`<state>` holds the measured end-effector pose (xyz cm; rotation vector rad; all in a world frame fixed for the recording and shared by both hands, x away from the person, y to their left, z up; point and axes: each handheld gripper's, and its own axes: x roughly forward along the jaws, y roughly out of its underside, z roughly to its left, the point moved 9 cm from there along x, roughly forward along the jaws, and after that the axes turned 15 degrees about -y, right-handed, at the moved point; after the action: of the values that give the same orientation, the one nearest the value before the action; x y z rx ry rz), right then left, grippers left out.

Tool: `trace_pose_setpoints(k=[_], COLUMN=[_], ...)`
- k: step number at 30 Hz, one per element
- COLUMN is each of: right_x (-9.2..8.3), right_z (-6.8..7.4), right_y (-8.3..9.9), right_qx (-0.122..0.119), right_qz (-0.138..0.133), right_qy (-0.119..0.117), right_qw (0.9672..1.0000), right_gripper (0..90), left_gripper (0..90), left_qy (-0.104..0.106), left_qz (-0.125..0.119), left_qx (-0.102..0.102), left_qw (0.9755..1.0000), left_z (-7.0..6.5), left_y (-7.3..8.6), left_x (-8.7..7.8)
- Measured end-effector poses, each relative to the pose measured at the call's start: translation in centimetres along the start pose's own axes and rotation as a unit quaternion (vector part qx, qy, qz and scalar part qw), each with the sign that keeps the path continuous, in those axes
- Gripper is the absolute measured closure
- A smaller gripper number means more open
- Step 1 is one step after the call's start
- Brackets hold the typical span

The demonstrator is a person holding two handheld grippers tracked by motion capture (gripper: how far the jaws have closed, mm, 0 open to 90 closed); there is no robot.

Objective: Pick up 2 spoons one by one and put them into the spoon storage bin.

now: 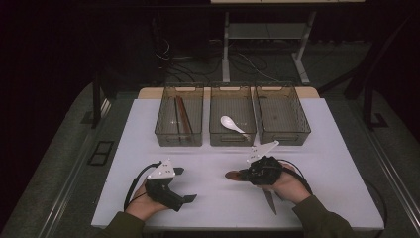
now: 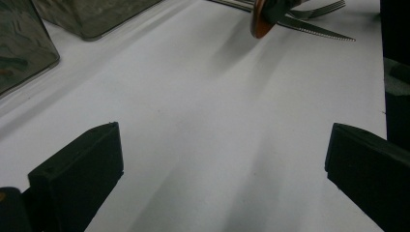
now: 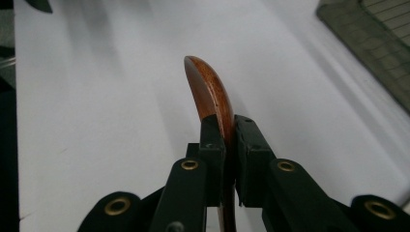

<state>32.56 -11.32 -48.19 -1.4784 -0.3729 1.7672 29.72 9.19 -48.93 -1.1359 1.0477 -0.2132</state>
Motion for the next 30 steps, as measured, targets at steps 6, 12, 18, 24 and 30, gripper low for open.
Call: trace_pose_setpoints(k=[6, 12, 18, 24, 30], right_x=[-0.8, -1.7, -2.3, -2.9, -3.8], right_z=[-1.0, -1.9, -2.7, -3.3, -4.0], right_y=[-0.3, -0.7, -1.3, -2.4, -3.7], right_qx=[0.020, 0.031, 0.041, 0.043, 0.046], right_qz=[-0.025, -0.048, -0.066, -0.086, -0.107], right_qy=[0.012, 0.026, 0.036, 0.044, 0.058], right_qw=[0.9994, 0.9980, 0.9963, 0.9944, 0.9915], right_gripper=[83.0, 83.0, 83.0, 83.0, 83.0], left_gripper=[0.0, 0.0, 0.0, 0.0, 0.0], left_qy=[0.000, 0.000, 0.000, 0.000, 0.000], left_qz=[0.000, 0.000, 0.001, 0.000, -0.003], left_qx=[-0.002, -0.002, -0.002, -0.002, -0.008], left_qw=[1.0000, 1.0000, 1.0000, 1.0000, 1.0000], left_z=[0.0, 0.0, 0.1, 0.1, 0.0], left_y=[0.0, 0.0, 0.0, 0.0, 0.0], left_x=[0.1, 0.1, 0.1, 0.1, 0.1])
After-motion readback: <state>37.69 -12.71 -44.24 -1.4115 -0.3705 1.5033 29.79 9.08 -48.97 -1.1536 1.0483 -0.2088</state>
